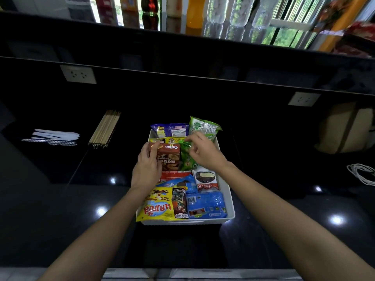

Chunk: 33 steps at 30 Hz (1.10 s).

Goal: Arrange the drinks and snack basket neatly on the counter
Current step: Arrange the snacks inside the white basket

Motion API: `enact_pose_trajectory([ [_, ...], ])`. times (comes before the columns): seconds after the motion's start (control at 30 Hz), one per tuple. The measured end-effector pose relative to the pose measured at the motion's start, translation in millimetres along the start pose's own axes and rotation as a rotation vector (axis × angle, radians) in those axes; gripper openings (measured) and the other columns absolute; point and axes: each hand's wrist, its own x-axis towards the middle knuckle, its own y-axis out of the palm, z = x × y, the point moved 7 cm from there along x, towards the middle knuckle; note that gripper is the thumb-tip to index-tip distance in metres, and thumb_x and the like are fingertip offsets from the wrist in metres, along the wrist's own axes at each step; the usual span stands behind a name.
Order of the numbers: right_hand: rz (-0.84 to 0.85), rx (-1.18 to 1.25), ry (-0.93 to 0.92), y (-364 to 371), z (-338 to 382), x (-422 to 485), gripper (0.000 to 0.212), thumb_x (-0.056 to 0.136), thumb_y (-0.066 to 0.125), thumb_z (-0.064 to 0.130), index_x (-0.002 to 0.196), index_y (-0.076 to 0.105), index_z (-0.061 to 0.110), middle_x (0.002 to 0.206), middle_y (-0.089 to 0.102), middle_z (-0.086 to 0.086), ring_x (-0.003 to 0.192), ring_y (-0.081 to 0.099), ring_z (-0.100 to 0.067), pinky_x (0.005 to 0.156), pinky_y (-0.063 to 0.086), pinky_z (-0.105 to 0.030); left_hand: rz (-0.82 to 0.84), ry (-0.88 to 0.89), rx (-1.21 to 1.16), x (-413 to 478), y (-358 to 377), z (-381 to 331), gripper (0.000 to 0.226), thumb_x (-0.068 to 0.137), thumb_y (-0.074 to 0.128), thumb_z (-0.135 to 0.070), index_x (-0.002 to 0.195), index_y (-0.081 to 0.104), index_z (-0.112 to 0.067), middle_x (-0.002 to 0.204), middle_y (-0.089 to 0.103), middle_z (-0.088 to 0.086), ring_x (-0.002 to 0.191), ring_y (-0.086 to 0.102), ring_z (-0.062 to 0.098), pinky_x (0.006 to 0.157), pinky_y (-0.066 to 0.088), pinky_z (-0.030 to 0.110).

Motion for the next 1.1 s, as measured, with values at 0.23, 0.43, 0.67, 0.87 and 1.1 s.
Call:
enact_pose_trajectory([
  [0.23, 0.581, 0.203, 0.113, 43.7, 23.2, -33.3, 0.03, 0.093, 0.058, 0.036, 0.113, 0.062, 0.014, 0.112, 0.064, -0.002, 0.102, 0.06, -0.015, 0.095, 0.049, -0.039, 0.009, -0.006, -0.048, -0.9, 1.4, 1.3, 0.061, 0.092, 0.055, -0.018, 0.145, 0.026, -0.024, 0.144, 0.033, 0.008, 0.127, 0.043, 0.026, 0.074, 0.058, 0.037],
  [0.43, 0.826, 0.301, 0.233, 80.8, 44.0, -54.6, 0.07, 0.083, 0.062, 0.057, 0.138, 0.046, 0.016, 0.134, 0.054, -0.004, 0.119, 0.053, -0.021, 0.102, 0.043, -0.035, 0.007, -0.034, -0.087, -2.7, -2.8, 1.1, 0.06, 0.092, 0.056, -0.019, 0.144, 0.028, -0.024, 0.141, 0.038, 0.006, 0.127, 0.043, 0.025, 0.078, 0.053, 0.038],
  [0.67, 0.884, 0.468, 0.415, 51.9, 8.7, -56.7, 0.033, 0.085, 0.069, 0.033, 0.106, 0.066, 0.008, 0.097, 0.067, -0.002, 0.089, 0.063, -0.017, 0.077, 0.051, -0.027, 0.026, -0.034, -0.094, -3.6, -2.8, 2.5, 0.058, 0.093, 0.054, -0.019, 0.145, 0.028, -0.019, 0.137, 0.042, 0.008, 0.128, 0.042, 0.024, 0.079, 0.053, 0.037],
  [0.87, 0.337, 0.38, 0.417, -32.4, -45.2, -31.4, 0.021, 0.081, 0.074, 0.012, 0.101, 0.068, 0.008, 0.094, 0.064, -0.004, 0.084, 0.059, -0.013, 0.069, 0.053, -0.024, 0.032, -0.04, -0.111, -4.1, -0.4, 4.0, 0.058, 0.094, 0.054, -0.019, 0.145, 0.027, -0.021, 0.138, 0.041, 0.007, 0.127, 0.043, 0.022, 0.078, 0.055, 0.037],
  [1.1, 0.001, 0.088, 0.243, -38.8, -40.3, -15.2, 0.017, 0.081, 0.074, 0.013, 0.097, 0.072, 0.009, 0.098, 0.058, 0.0, 0.093, 0.055, -0.013, 0.085, 0.05, -0.028, 0.029, -0.058, -0.108, -4.7, -0.2, 3.9, 0.059, 0.094, 0.055, -0.019, 0.145, 0.026, -0.021, 0.14, 0.039, 0.007, 0.129, 0.042, 0.02, 0.081, 0.054, 0.035],
])
